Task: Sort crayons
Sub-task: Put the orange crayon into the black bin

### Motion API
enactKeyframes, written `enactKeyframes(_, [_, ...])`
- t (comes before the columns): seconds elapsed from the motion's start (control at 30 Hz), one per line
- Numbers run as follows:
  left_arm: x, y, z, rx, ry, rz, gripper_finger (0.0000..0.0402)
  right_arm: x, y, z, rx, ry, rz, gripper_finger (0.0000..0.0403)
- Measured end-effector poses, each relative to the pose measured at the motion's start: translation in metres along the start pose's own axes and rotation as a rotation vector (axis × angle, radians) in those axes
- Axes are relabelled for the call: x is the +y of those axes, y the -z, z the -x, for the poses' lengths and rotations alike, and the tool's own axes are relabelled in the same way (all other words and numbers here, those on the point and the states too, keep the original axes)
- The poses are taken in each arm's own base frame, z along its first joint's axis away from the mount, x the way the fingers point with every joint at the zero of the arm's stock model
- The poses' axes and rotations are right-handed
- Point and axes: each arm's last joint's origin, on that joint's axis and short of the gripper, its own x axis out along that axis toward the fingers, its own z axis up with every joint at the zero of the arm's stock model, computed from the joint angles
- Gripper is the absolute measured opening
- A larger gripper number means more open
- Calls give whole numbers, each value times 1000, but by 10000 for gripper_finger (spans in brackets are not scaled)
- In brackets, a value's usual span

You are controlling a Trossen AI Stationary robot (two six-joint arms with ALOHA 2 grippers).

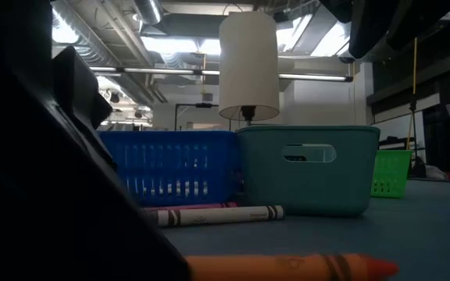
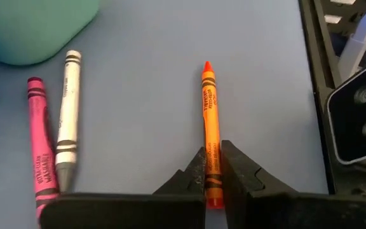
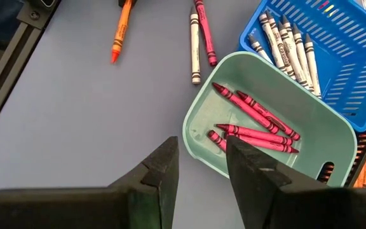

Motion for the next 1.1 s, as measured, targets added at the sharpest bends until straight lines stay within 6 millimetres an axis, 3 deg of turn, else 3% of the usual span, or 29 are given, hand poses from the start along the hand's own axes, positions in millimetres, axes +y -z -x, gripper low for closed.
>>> enactKeyframes(0.4, [1,-37,20,-67,35,76,7,0,0,1,12,-11,0,128])
enactKeyframes(0.57, [9,-65,29,-105,40,132,7,0,-5,12,35,-42,-24,128])
enactKeyframes(0.87, [50,-115,20,-144,-61,17,9,-2,-13,36,81,-36,-80,128])
enactKeyframes(1.1, [101,-147,-6,-135,-191,-79,10,17,-12,43,78,-75,-69,128])
